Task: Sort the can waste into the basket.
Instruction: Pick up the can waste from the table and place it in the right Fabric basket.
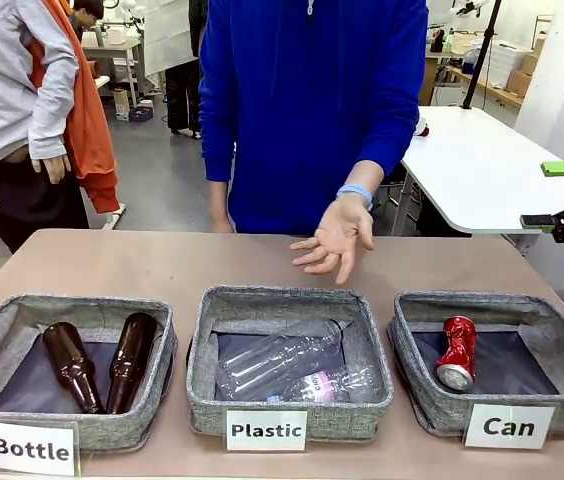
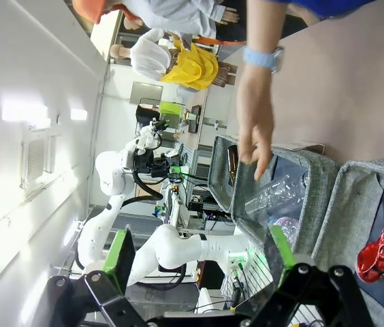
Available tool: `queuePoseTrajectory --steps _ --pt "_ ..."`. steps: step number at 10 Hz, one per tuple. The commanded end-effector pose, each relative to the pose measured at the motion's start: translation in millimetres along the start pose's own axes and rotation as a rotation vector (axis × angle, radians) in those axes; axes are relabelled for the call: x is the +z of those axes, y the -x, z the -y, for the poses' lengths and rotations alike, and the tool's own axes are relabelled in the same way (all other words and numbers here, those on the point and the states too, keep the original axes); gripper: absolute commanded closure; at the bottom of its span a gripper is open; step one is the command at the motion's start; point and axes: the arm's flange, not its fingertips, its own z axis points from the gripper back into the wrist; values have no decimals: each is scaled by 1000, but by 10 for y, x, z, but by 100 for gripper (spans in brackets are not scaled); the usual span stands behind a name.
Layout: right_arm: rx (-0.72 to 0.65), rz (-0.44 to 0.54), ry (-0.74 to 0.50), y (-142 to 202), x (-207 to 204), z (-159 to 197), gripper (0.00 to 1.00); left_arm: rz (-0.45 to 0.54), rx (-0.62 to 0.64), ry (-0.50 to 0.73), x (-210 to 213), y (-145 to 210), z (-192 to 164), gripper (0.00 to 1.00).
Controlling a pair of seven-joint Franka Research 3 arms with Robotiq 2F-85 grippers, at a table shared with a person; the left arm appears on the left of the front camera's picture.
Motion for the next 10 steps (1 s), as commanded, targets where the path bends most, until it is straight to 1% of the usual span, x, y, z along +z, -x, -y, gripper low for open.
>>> queuePoseTrajectory --steps 1,2,3,4,5,6,7,8,9,10 --pt "21 -17 5 10 27 -11 0 -10 21 -1 24 -129 -61 100" --pt "21 -17 5 10 27 -11 0 0 0 0 0 0 0 56" --pt "0 0 0 0 0 0 0 -15 -6 -77 -269 -209 163 56" --pt "43 44 119 112 272 -370 0 30 -139 -42 -368 -601 506 56" --pt "64 48 237 261 524 -625 0 87 -254 -52 -433 -1027 936 56" --pt "9 16 410 390 734 -717 0 139 -405 -11 -532 -1425 1420 56" --pt "15 -39 546 599 931 -735 0 193 -565 3 -664 -1786 1996 56" --pt "21 -53 648 738 1091 -700 0 243 -707 27 -808 -2077 2467 56" --pt "6 -26 700 854 1230 -672 0 263 -853 60 -975 -2300 2854 56" --pt "2 -21 717 986 1412 -629 0 274 -986 68 -1185 -2508 3300 56"
